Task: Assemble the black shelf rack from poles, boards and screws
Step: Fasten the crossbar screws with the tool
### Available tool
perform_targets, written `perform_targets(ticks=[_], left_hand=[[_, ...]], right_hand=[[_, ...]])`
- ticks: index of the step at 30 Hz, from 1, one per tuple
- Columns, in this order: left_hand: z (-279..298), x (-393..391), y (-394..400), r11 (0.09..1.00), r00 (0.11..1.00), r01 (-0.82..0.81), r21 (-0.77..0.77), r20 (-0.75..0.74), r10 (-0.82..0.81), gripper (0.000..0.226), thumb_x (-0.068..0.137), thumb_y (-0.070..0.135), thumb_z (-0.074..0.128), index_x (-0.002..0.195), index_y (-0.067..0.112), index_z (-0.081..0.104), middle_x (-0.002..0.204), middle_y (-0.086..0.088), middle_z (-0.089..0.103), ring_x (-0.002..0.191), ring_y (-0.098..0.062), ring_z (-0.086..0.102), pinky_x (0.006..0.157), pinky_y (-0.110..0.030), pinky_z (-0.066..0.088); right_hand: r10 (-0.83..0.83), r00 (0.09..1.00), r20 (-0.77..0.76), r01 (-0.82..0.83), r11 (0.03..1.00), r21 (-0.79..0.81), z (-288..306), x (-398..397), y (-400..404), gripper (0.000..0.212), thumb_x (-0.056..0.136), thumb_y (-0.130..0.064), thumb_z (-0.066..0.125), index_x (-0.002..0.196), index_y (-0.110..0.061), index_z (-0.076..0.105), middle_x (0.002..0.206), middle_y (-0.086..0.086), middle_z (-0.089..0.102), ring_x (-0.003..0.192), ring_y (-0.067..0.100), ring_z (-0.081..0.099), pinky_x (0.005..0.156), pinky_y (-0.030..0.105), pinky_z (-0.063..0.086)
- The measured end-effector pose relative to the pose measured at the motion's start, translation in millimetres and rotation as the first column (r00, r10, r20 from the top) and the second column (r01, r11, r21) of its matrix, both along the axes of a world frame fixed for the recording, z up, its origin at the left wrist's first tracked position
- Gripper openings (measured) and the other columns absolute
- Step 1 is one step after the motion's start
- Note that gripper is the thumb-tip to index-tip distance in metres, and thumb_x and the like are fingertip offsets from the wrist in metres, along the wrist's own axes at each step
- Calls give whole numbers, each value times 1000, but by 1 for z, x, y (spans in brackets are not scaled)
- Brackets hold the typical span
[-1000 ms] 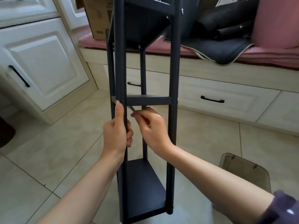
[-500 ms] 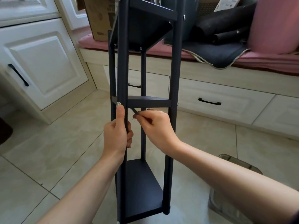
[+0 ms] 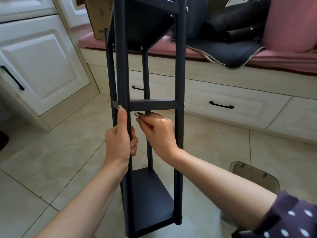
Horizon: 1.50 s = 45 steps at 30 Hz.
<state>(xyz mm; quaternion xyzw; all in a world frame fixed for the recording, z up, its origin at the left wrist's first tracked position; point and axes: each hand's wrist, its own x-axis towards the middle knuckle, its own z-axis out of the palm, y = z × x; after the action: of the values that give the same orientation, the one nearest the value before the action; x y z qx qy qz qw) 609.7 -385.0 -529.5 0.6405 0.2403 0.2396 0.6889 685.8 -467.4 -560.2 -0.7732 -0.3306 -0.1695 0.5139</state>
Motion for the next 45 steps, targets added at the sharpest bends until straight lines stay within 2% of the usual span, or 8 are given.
perform_targets(ticks=[7, 16, 19, 23, 28, 35, 39, 45], left_hand=[[-2, 3, 2, 1000, 1000, -9, 12, -8, 9, 66, 69, 87, 45, 45, 26, 48, 45, 3, 38, 35, -10, 34, 34, -21, 30], [-3, 4, 0, 1000, 1000, -6, 22, -6, 6, 68, 77, 84, 46, 51, 21, 46, 46, 3, 38, 36, -11, 35, 35, -21, 30], [-3, 2, -2, 1000, 1000, -12, 20, -5, 12, 69, 81, 81, 45, 54, 18, 46, 46, 3, 39, 36, -10, 35, 34, -21, 29], [-3, 0, -7, 1000, 1000, -12, 16, -8, 12, 72, 71, 87, 46, 55, 16, 46, 46, 2, 39, 36, -10, 34, 34, -21, 28], [-2, -3, -17, 1000, 1000, 4, 8, -2, -4, 76, 68, 92, 48, 58, 16, 44, 48, 2, 37, 37, -11, 33, 35, -22, 28], [-2, -13, -32, 1000, 1000, 7, 0, 3, -7, 72, 82, 81, 47, 64, 12, 44, 50, -1, 37, 38, -12, 33, 36, -22, 27], [-5, -16, -34, 1000, 999, 24, 4, 24, -24, 73, 82, 81, 49, 67, 10, 47, 51, -1, 39, 39, -12, 35, 37, -23, 27], [-8, -15, -44, 999, 999, 35, 4, 36, -35, 69, 82, 82, 49, 58, 17, 45, 50, 0, 40, 40, -12, 35, 37, -23, 27]], right_hand=[[-36, 999, -19, 37, 995, 96, -13, 4, 20, 15, 91, -15, 67, 98, -6, 77, 79, 8, 72, 73, 24, 63, 68, 44, 52], [21, 992, -121, -4, 991, 137, -12, 0, 10, 14, 94, -9, 63, 98, -3, 75, 79, 10, 69, 72, 23, 62, 70, 43, 52], [54, 986, -160, -38, 994, 102, -11, -8, -8, 15, 95, -7, 61, 96, 0, 74, 81, 11, 68, 74, 21, 62, 72, 38, 51], [75, 974, -214, -62, 996, 67, -8, -27, -45, 16, 94, -9, 63, 103, -5, 75, 90, 2, 72, 77, 3, 62, 72, 14, 48], [54, 938, -341, -55, 998, 6, -4, -46, -101, 14, 94, -15, 65, 100, -9, 77, 84, 1, 73, 72, 9, 63, 64, 20, 49], [-149, 885, -441, 55, 974, -219, -30, -59, -184, 13, 92, -19, 68, 85, -15, 77, 64, -16, 64, 62, -1, 57, 60, 12, 39], [-362, 799, -481, 145, 891, -429, -66, -51, -230, 16, 93, -19, 66, 82, -14, 78, 61, -8, 66, 58, 2, 58, 57, 16, 39], [-619, 568, -542, 187, 739, -648, -124, -38, -289, 24, 92, -14, 62, 76, -2, 76, 70, 12, 72, 72, 23, 66, 70, 34, 50]])
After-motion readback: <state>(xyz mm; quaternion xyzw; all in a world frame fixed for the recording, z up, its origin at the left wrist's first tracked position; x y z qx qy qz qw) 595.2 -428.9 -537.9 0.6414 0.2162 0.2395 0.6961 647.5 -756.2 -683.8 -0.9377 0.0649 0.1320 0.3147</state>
